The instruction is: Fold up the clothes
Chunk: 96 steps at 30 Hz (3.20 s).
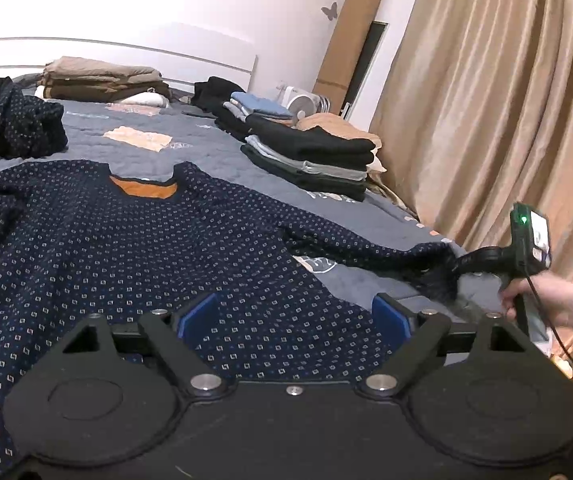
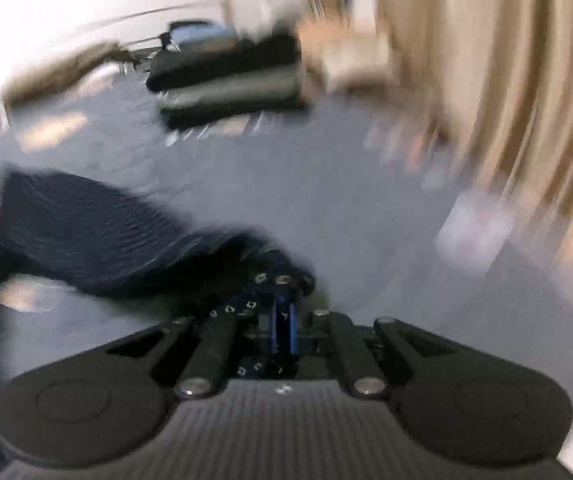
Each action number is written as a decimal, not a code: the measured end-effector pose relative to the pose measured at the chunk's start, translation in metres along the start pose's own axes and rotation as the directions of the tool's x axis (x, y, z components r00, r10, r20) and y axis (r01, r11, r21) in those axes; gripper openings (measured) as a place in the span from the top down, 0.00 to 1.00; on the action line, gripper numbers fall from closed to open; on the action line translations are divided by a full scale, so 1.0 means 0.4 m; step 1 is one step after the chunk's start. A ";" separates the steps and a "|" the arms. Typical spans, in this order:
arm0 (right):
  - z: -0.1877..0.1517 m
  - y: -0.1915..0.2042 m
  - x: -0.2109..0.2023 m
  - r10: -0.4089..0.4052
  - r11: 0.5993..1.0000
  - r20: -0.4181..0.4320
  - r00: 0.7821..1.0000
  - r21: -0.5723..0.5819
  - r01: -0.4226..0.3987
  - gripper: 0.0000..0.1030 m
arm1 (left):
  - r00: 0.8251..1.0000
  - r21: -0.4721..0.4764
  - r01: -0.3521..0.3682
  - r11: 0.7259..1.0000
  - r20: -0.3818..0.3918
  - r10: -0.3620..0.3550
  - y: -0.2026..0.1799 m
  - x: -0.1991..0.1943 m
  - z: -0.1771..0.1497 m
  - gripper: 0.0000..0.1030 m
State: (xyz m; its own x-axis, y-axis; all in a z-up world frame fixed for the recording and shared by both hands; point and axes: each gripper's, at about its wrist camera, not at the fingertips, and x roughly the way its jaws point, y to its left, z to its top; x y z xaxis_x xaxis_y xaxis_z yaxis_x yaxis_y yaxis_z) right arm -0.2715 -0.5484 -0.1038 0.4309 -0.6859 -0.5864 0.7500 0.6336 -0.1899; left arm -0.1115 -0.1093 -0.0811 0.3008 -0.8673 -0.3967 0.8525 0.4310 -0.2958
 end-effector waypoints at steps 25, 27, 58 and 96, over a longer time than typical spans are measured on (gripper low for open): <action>0.021 -0.232 -0.027 0.011 0.976 -0.115 0.993 0.216 0.014 0.44 | 1.000 -0.044 0.007 0.999 0.026 -0.006 0.000 0.001 0.032 0.15; 0.042 -0.216 -0.082 0.124 0.927 -0.043 0.991 0.363 -0.101 0.43 | 0.999 -0.047 -0.003 0.999 0.041 0.004 0.002 -0.011 0.036 0.15; 0.029 0.505 -0.262 0.719 0.641 0.125 0.684 0.261 -0.722 0.33 | 0.743 0.128 -0.668 0.733 0.075 0.665 0.444 -0.274 0.095 0.08; -0.007 0.638 -0.239 0.783 0.611 0.007 0.622 0.179 -0.771 0.30 | 0.574 -0.014 -0.817 0.576 -0.103 0.812 0.880 -0.731 0.275 0.94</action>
State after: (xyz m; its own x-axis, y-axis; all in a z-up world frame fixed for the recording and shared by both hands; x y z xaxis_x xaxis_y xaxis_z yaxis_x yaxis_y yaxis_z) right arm -0.1228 -0.3201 -0.0983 0.8586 0.0664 -0.5083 0.2164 0.8519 0.4769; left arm 0.1474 0.2686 0.0263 0.8209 -0.1220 -0.5579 0.2392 0.9605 0.1420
